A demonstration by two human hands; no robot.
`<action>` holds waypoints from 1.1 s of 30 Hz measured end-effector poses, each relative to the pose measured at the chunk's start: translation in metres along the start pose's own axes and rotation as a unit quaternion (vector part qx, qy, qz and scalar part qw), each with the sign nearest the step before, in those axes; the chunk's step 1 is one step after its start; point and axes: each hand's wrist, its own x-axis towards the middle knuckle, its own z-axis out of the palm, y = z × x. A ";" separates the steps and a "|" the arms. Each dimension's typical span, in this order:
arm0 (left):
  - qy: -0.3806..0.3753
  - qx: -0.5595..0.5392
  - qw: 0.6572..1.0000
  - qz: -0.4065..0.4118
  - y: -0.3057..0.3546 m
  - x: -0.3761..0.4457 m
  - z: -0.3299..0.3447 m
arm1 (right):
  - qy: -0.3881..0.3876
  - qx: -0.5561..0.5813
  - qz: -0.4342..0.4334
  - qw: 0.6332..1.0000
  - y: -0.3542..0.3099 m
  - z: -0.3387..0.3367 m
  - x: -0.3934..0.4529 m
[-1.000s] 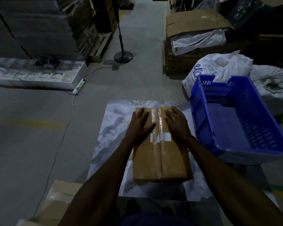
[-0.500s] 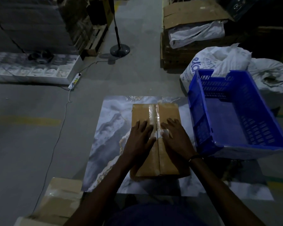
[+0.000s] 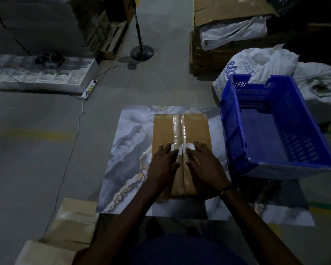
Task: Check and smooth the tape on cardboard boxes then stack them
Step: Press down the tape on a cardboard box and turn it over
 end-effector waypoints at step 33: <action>0.075 0.051 0.996 0.009 -0.016 -0.001 0.047 | 0.023 -0.112 -0.053 0.992 0.008 0.021 0.005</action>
